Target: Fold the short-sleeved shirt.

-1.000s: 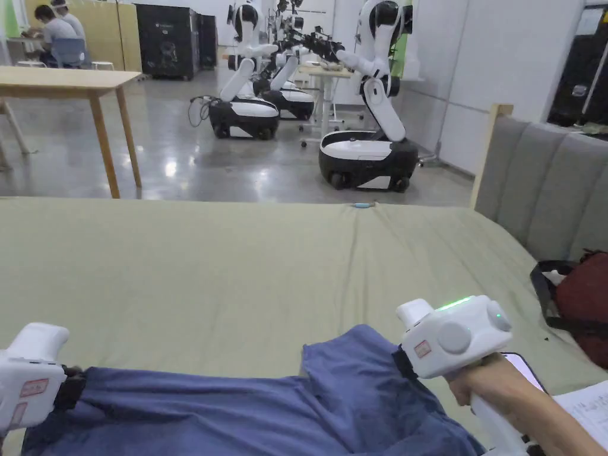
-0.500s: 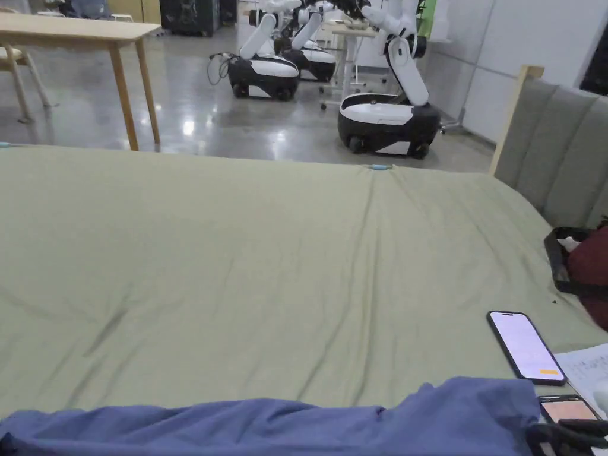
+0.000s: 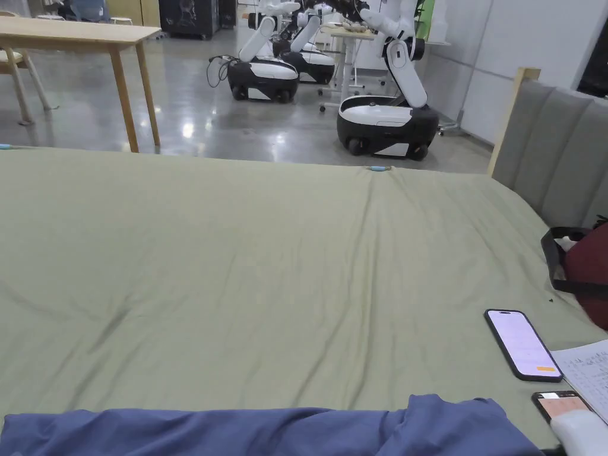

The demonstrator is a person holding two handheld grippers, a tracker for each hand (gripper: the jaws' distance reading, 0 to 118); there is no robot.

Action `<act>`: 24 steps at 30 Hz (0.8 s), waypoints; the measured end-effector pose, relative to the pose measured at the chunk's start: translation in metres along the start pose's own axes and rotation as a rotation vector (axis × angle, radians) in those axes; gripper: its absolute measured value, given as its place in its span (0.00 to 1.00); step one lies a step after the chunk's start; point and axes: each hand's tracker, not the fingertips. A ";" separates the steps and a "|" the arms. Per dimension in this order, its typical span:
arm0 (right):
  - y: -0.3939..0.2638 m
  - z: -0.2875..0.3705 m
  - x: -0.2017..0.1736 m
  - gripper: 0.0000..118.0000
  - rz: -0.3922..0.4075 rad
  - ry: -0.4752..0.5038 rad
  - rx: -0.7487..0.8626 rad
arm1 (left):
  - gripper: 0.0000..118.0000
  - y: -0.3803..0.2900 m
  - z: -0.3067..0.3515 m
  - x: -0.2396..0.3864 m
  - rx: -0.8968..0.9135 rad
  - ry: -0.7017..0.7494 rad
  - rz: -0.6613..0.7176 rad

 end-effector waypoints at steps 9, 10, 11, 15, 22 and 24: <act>-0.022 0.177 -0.020 0.36 -0.207 0.127 0.480 | 0.00 -0.010 0.100 -0.008 0.181 0.041 0.181; -0.024 0.185 -0.026 0.27 -0.201 0.108 0.516 | 0.00 -0.013 0.099 -0.009 0.191 0.083 0.195; -0.024 0.189 -0.032 0.27 -0.192 0.075 0.536 | 0.00 -0.016 0.096 -0.014 0.190 0.084 0.195; -0.009 0.191 -0.054 0.06 -0.147 0.065 0.527 | 0.00 -0.012 0.077 -0.026 0.128 -0.021 0.302; 0.005 0.185 -0.070 0.04 -0.063 0.110 0.494 | 0.15 -0.011 0.030 -0.059 0.082 -0.188 0.501; 0.005 0.184 -0.072 0.04 -0.039 0.114 0.484 | 0.79 -0.011 0.020 -0.066 0.094 -0.233 0.526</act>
